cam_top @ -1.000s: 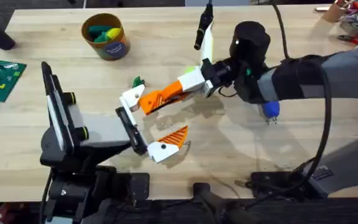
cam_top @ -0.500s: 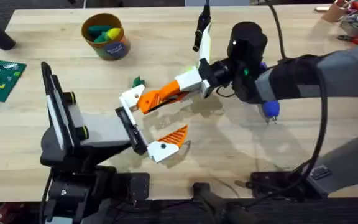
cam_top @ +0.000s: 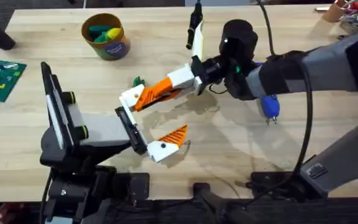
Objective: Pick up the gripper from the table and insert it into the empty holder that is missing its gripper. Then pick up a screw, insert it into the mounting hole, and use the screwdriver to tighten it. Finally, clean up the table by picking up the vegetable and placing it into the bucket.
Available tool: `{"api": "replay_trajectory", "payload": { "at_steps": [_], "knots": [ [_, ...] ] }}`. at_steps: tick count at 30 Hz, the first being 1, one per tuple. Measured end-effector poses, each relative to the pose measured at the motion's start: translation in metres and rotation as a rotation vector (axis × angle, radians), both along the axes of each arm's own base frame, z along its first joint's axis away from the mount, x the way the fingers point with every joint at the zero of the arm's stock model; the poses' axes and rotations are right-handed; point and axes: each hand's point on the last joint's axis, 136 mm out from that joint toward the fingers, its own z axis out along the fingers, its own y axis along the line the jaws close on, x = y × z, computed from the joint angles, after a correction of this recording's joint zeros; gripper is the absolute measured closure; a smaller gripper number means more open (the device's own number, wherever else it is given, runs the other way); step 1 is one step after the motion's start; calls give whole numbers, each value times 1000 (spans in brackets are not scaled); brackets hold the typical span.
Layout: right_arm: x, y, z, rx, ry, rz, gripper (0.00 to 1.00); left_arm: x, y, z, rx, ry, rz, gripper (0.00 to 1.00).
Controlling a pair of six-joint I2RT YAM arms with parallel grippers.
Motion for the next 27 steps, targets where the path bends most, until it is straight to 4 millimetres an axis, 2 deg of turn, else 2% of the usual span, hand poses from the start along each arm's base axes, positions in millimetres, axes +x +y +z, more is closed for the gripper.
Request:
{"api": "replay_trajectory", "payload": {
  "at_steps": [10,27],
  "knots": [
    [8,9,-1,0,4,7,982,1,1,0,0,1,7,15],
    [8,15,-1,-3,10,5,982,4,3,0,-3,6,25,14]
  ]
}}
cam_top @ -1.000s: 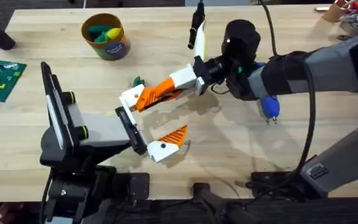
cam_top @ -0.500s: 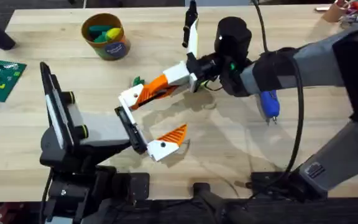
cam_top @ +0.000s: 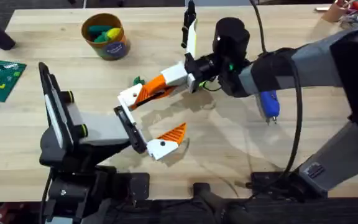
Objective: Pick up the gripper from the table and insert it into the empty holder that is missing its gripper. Then pick up a screw, insert it into the mounting hole, and use the screwdriver to tighten it. Finally, clean up the table by picking up the vegetable and placing it into the bucket.
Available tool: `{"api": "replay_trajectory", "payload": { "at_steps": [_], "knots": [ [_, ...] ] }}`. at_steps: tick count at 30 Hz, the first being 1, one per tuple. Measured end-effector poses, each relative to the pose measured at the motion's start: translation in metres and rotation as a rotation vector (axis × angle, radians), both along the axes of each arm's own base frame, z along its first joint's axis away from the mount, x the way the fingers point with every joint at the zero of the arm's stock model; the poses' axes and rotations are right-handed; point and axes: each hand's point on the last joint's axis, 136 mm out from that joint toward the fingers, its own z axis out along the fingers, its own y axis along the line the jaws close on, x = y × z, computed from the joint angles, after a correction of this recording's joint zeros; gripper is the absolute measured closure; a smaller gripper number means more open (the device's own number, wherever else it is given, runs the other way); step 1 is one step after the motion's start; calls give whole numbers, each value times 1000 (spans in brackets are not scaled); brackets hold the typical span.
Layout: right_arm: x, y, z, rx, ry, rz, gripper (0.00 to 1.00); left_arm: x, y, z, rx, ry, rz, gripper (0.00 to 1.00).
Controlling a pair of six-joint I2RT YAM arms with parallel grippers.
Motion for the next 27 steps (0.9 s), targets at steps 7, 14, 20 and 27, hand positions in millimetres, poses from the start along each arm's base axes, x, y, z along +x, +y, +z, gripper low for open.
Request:
{"api": "replay_trajectory", "payload": {
  "at_steps": [7,14,20,27],
  "knots": [
    [0,1,0,0,0,-2,981,0,0,0,0,0,3,14],
    [0,1,0,0,-1,-4,981,1,0,0,0,0,3,14],
    [0,1,0,0,-1,-4,983,1,0,0,0,0,3,14],
    [0,1,0,-3,4,-5,887,1,0,0,0,0,4,14]
  ]
}}
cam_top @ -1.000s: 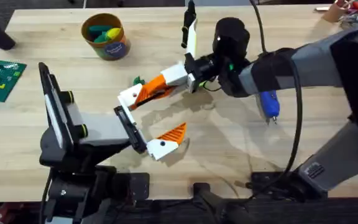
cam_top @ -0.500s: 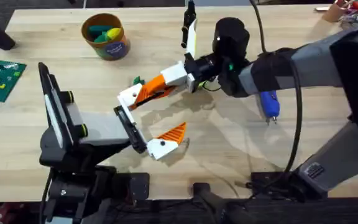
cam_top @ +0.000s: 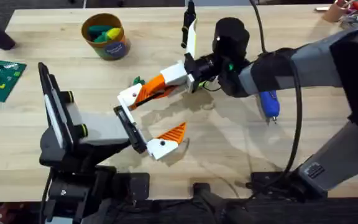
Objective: Pick up the gripper from the table and insert it into the empty holder that is missing its gripper. Then pick up a screw, insert it into the mounting hole, and use the screwdriver to tighten it. Finally, clean up the table by picking up the vegetable and placing it into the bucket.
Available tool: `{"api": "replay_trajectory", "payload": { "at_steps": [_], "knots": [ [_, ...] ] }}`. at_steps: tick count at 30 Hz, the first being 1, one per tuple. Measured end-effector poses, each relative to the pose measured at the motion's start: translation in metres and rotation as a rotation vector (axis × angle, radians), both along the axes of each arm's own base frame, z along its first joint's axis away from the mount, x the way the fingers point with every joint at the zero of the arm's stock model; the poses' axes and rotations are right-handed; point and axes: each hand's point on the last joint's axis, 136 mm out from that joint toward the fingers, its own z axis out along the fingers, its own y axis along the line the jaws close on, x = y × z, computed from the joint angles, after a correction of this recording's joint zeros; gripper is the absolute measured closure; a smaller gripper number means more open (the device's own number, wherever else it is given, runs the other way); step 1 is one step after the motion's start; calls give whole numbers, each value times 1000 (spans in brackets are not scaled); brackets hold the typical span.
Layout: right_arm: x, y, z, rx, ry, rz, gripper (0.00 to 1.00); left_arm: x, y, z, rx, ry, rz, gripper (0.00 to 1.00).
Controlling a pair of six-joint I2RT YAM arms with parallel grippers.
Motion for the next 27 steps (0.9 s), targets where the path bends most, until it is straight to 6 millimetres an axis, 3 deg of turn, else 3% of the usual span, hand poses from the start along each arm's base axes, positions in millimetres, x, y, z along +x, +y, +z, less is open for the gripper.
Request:
{"api": "replay_trajectory", "payload": {
  "at_steps": [1,6,7,18,27],
  "knots": [
    [0,0,0,-3,6,-2,798,0,0,0,0,-1,0,15],
    [-1,5,-7,-21,35,-6,82,-3,-2,0,-1,0,-21,15],
    [-2,6,-8,-23,38,-4,32,-3,-2,0,-1,0,-23,15],
    [2,4,-8,-24,41,-18,9,-4,-3,0,-1,0,-27,14],
    [29,-19,3,0,-30,-107,9,-4,-3,0,-1,0,-27,14]
  ]
}}
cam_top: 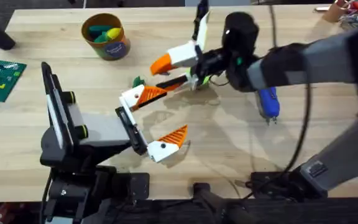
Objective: Pick up the gripper from the table and insert it into the empty holder that is missing its gripper. Then pick up a screw, insert it into the mounting hole, and use the screwdriver to tighten it. Finally, clean up the table by picking up the vegetable and placing it into the bucket.
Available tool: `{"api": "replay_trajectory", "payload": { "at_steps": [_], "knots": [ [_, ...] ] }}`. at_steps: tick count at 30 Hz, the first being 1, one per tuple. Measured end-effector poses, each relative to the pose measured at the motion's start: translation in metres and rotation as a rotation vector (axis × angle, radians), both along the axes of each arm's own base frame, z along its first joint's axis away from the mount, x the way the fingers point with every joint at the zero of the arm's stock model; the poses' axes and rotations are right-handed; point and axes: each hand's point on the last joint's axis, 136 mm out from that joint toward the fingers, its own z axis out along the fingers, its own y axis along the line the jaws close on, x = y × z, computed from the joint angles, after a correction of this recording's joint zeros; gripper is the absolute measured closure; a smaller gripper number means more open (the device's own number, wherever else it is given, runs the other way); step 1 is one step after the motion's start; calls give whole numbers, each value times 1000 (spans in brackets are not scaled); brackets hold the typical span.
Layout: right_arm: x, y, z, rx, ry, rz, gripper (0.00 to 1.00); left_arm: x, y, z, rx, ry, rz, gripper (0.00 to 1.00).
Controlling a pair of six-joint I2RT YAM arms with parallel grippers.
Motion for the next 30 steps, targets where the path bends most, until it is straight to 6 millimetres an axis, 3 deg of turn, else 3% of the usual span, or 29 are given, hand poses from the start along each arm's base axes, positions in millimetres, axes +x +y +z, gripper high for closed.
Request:
{"api": "replay_trajectory", "payload": {
  "at_steps": [3,4,5,16,21,30],
  "knots": [
    [8,-14,17,2,-38,-44,9,0,0,0,1,-1,0,14],
    [19,-36,29,-10,-72,-108,10,0,0,0,1,-2,0,14],
    [23,-44,32,-13,-91,-131,9,0,0,0,1,-2,-1,14],
    [56,-126,29,-266,-208,-400,9,0,0,0,1,-2,-3,14],
    [58,-143,44,-513,-329,-402,9,0,0,0,1,-2,-3,14],
    [58,-154,96,-931,-749,-332,7,0,0,0,1,-2,-3,14]
  ]
}}
